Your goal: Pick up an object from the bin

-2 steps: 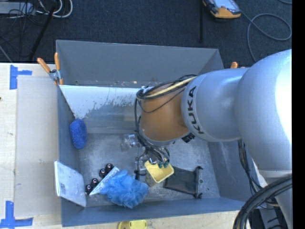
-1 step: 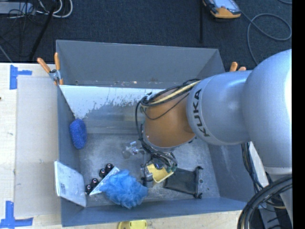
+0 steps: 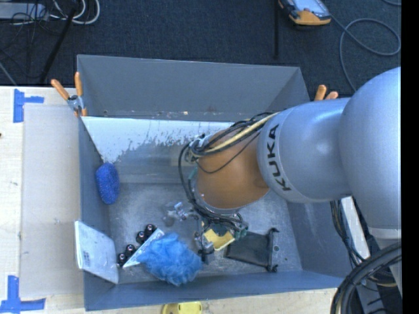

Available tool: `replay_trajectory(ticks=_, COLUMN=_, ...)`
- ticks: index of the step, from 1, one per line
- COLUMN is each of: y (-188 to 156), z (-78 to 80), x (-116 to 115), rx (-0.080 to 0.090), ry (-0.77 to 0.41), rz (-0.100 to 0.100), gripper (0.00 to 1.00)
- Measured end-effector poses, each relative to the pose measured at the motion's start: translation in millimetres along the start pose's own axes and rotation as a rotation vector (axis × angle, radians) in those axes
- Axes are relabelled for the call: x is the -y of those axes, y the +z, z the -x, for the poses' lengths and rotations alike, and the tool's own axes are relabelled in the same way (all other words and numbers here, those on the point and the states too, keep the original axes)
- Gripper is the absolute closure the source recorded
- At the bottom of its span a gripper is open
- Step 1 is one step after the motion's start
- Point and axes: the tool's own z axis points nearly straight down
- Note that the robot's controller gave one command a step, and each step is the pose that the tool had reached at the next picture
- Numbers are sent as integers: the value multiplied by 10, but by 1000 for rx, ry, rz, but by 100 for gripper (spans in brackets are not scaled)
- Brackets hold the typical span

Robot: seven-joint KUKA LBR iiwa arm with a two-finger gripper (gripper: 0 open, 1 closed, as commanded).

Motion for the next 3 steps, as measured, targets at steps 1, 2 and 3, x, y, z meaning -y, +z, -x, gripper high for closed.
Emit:
replay_trajectory(ticks=1, y=-2, z=-145, x=-345, rx=1, ry=-232, rz=-8, gripper=0)
replay_trajectory(ticks=2, y=-14, z=-253, x=-754, rx=12, ry=-361, rz=-4, gripper=100)
replay_trajectory(ticks=3, y=-9, z=-231, x=-711, rx=9, ry=-394, rz=-2, gripper=100)
